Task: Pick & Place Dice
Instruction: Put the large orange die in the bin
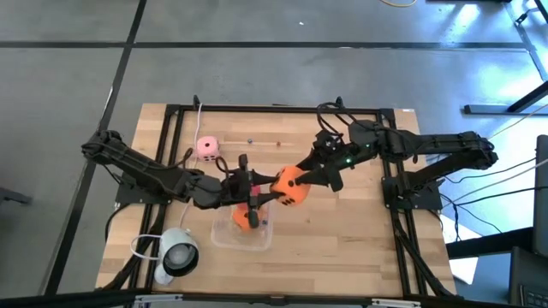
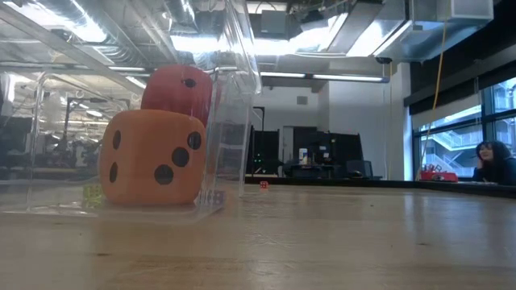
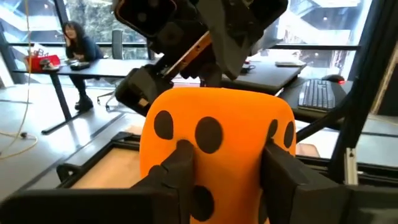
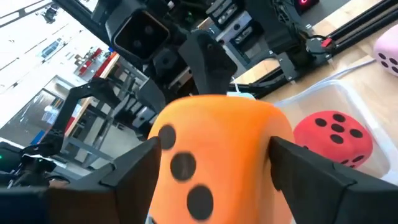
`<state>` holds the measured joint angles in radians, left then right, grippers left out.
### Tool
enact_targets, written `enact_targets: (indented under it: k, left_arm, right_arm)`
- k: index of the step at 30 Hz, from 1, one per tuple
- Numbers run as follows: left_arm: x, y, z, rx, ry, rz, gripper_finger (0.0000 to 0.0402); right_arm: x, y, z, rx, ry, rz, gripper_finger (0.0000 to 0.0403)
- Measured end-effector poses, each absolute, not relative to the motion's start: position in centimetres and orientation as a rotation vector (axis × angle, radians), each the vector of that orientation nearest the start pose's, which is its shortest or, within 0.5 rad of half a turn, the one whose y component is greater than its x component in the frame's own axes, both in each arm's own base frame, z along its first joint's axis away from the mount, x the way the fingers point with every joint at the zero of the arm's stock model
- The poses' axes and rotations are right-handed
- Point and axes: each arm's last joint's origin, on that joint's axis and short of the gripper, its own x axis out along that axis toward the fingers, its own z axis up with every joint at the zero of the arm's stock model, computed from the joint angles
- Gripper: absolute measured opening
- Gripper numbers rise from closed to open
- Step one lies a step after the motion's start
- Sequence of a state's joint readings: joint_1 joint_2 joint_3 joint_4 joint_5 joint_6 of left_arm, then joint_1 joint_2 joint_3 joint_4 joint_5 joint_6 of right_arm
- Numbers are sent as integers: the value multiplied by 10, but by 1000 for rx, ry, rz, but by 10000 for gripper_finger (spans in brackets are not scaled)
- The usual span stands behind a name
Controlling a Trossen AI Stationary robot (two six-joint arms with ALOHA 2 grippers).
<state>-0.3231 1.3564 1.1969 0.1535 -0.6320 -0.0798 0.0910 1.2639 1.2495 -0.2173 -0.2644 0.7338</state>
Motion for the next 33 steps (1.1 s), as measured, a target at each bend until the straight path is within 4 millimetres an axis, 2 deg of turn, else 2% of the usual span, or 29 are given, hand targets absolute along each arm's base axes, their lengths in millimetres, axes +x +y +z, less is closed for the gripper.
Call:
enact_targets:
  k: [5, 9, 14, 17, 22, 29, 33]
  left_arm:
    - [281, -83, 386, -141, 13, 357, 50]
    - [263, -81, 382, -235, 97, 407, 42]
    - [238, -77, 383, -368, 143, 458, 12]
    - [227, -77, 387, -412, 152, 426, 9]
    - [218, -81, 385, -465, 211, 343, 3]
    - [208, -85, 362, -561, 433, 379, 1]
    - [211, -90, 352, -633, 549, 333, 1]
  right_arm:
    - [277, 32, 390, 747, 346, 218, 290]
    - [276, 29, 389, 734, 353, 207, 282]
    - [276, 26, 388, 713, 360, 216, 275]
    - [276, 25, 388, 710, 359, 208, 274]
    - [275, 25, 388, 710, 365, 214, 274]
    - [270, 25, 382, 703, 440, 185, 274]
    - [265, 24, 378, 678, 497, 169, 274]
